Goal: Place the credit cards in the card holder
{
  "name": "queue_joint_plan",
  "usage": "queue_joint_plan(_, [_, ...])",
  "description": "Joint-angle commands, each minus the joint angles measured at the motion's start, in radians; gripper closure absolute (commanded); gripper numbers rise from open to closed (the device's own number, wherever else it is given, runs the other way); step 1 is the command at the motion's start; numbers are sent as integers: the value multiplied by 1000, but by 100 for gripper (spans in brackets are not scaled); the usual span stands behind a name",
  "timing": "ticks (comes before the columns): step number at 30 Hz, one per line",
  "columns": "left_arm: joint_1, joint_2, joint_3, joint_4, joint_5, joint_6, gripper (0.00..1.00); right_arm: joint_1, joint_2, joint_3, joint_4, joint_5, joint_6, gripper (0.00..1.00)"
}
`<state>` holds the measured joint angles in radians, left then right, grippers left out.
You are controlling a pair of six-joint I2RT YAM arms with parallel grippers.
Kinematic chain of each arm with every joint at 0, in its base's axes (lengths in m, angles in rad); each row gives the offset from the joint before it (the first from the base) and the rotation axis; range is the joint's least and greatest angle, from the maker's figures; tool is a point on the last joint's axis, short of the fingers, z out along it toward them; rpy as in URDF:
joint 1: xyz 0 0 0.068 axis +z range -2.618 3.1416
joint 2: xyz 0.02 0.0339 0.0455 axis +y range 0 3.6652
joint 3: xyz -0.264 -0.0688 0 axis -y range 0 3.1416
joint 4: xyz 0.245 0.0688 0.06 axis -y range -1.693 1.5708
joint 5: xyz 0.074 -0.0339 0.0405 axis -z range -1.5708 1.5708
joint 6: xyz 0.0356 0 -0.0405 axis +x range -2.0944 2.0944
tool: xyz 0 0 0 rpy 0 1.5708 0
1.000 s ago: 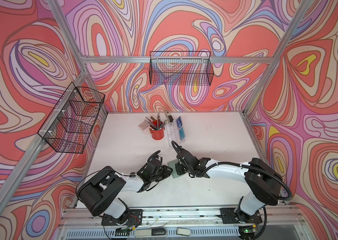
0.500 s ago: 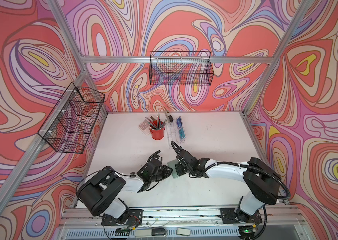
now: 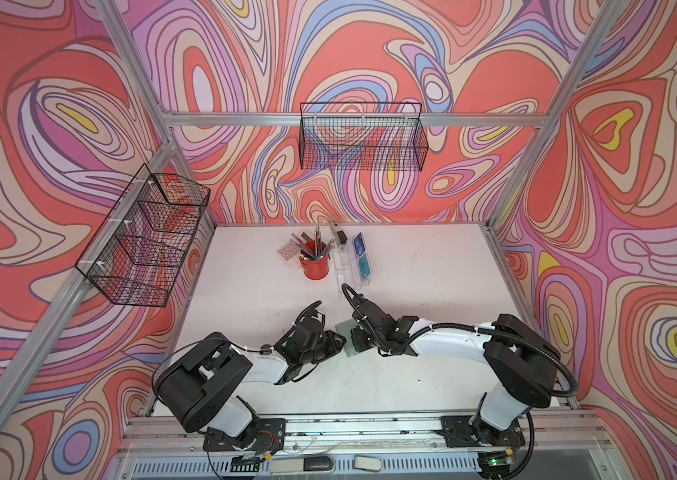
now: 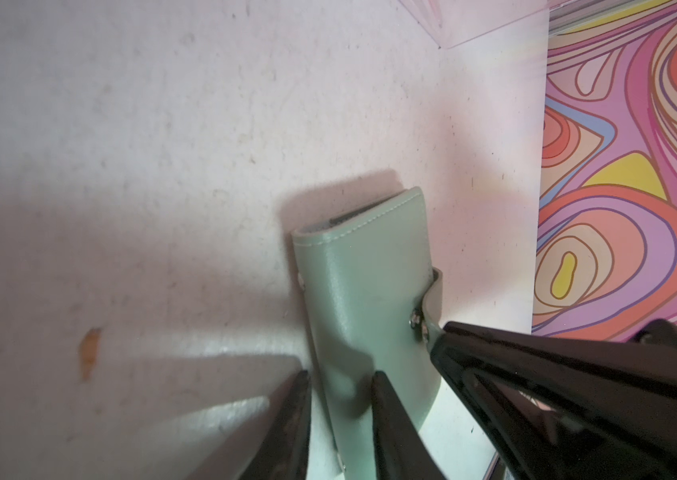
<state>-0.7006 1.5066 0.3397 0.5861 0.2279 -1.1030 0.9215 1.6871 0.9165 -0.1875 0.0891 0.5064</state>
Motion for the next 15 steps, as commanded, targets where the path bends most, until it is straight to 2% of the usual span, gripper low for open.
queue_joint_plan(1, [-4, 25, -23, -161, -15, 6, 71, -4, 22, 8, 3, 14, 0, 100])
queue_joint_plan(15, [-4, 24, -20, -165, -14, 8, 71, -3, 22, 23, 3, 38, 13, 100])
